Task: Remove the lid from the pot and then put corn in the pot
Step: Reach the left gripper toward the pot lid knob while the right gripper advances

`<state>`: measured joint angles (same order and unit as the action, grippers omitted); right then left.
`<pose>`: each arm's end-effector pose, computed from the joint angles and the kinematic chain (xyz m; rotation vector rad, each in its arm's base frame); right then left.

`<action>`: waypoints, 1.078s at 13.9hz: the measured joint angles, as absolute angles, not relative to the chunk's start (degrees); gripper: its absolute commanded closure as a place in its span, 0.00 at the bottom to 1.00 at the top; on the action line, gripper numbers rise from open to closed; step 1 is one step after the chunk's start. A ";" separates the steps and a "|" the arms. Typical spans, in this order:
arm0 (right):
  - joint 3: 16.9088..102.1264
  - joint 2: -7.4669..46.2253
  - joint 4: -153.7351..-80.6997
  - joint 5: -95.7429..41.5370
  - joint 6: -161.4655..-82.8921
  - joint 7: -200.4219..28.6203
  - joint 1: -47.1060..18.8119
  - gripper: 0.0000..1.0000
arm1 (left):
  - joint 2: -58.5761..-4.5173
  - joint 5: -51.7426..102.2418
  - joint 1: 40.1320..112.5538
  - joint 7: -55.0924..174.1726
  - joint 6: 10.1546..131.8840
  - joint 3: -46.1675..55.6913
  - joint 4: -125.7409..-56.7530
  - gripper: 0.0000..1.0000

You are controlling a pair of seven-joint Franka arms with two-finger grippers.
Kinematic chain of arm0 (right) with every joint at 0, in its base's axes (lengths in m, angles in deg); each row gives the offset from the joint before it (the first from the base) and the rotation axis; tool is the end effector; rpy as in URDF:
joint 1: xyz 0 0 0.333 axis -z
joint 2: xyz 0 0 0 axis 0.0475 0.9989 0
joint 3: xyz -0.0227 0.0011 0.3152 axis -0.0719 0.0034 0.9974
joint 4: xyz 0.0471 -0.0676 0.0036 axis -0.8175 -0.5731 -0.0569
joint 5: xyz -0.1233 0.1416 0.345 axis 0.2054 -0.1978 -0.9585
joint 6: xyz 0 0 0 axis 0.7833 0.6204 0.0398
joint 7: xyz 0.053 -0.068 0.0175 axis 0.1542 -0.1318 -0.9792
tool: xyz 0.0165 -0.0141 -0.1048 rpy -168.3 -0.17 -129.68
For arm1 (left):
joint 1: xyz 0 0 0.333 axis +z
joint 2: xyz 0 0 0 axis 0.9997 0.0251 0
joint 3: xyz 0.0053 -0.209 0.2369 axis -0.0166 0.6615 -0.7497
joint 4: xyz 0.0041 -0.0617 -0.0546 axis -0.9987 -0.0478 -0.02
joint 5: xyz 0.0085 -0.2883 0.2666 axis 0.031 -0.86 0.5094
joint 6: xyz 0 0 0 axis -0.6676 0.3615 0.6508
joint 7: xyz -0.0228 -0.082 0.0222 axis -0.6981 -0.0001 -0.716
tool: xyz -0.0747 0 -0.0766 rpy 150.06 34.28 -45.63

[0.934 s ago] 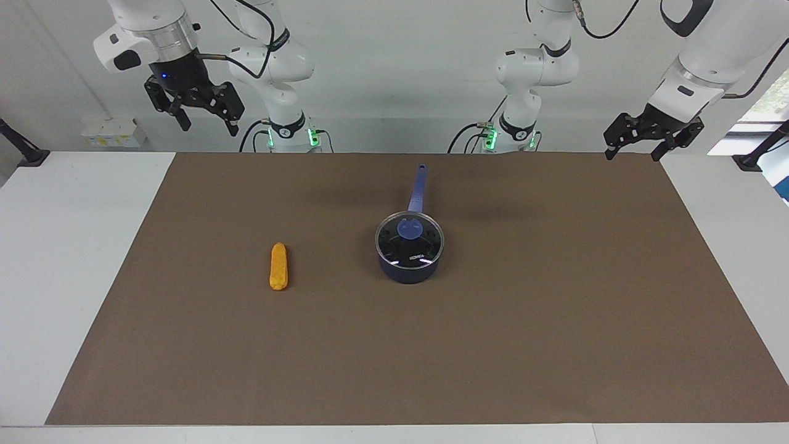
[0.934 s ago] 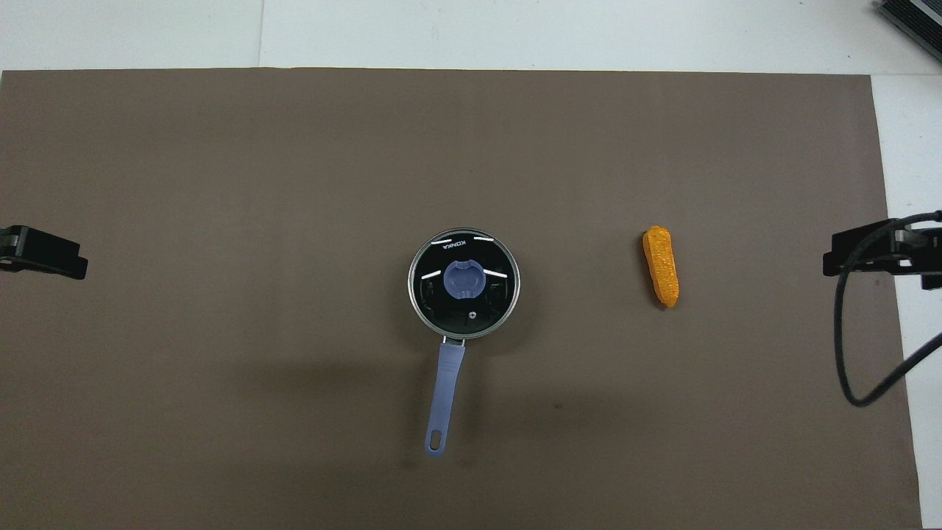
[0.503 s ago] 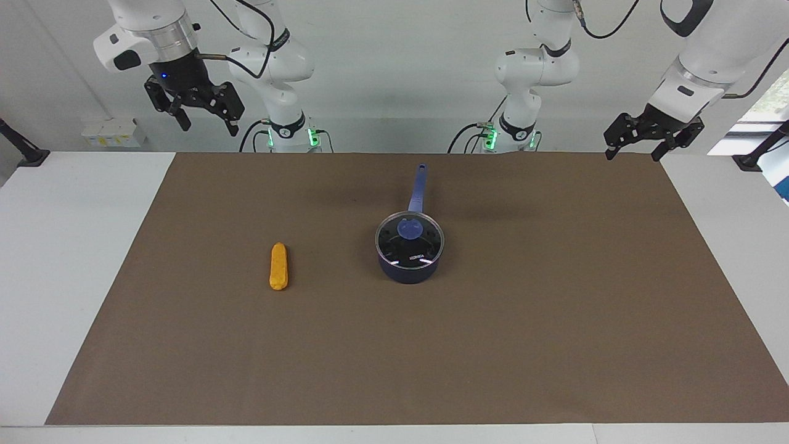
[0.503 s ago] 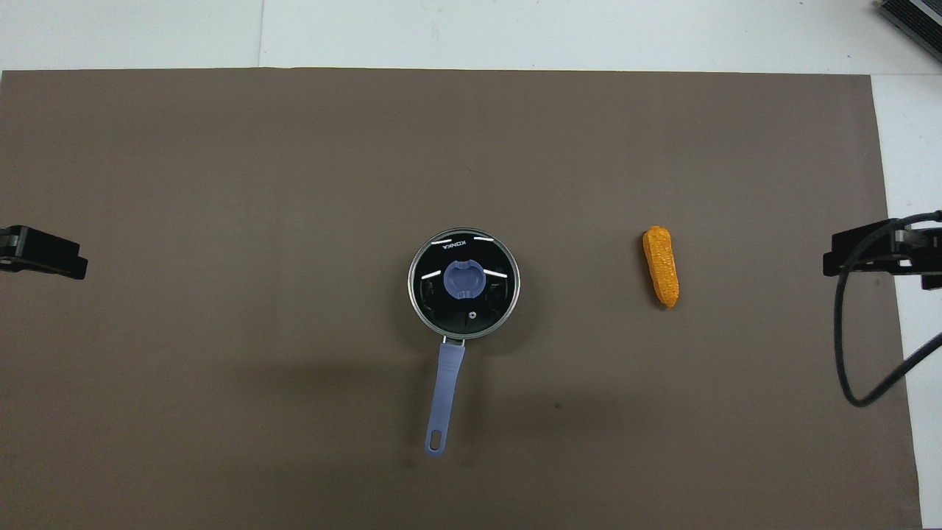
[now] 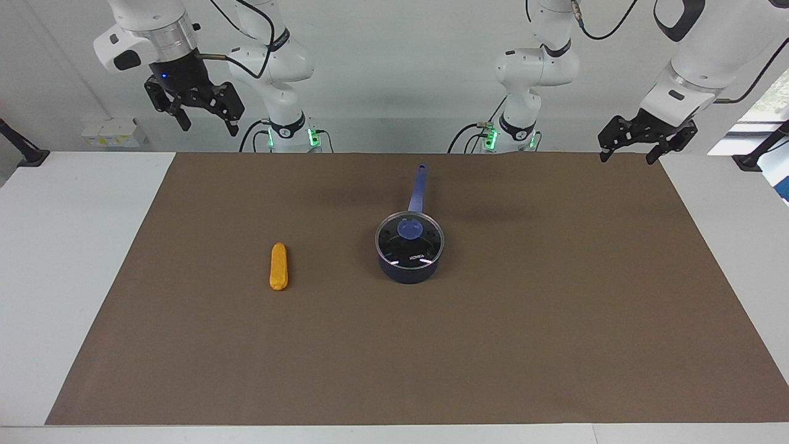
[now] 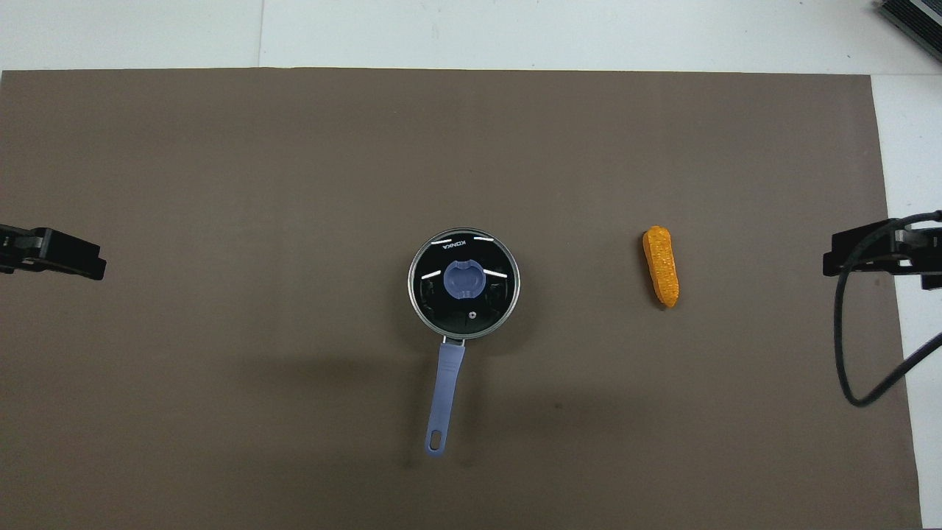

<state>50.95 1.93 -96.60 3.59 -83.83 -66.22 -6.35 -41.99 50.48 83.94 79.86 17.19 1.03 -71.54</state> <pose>0.5201 0.0200 0.6859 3.1261 -0.2557 -0.0483 0.5399 -0.0368 0.6258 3.1293 -0.2405 -0.1223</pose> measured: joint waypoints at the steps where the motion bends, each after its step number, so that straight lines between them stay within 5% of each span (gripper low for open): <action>1: 50.95 1.93 -96.60 3.59 -83.83 -66.22 -6.35 0.00 | -41.90 50.48 83.14 79.85 18.12 1.03 -72.15 0.00; 15: 50.79 1.93 -96.77 3.59 -83.82 -66.22 -6.05 0.00 | -36.78 50.48 69.77 79.71 31.60 1.23 -76.83 0.00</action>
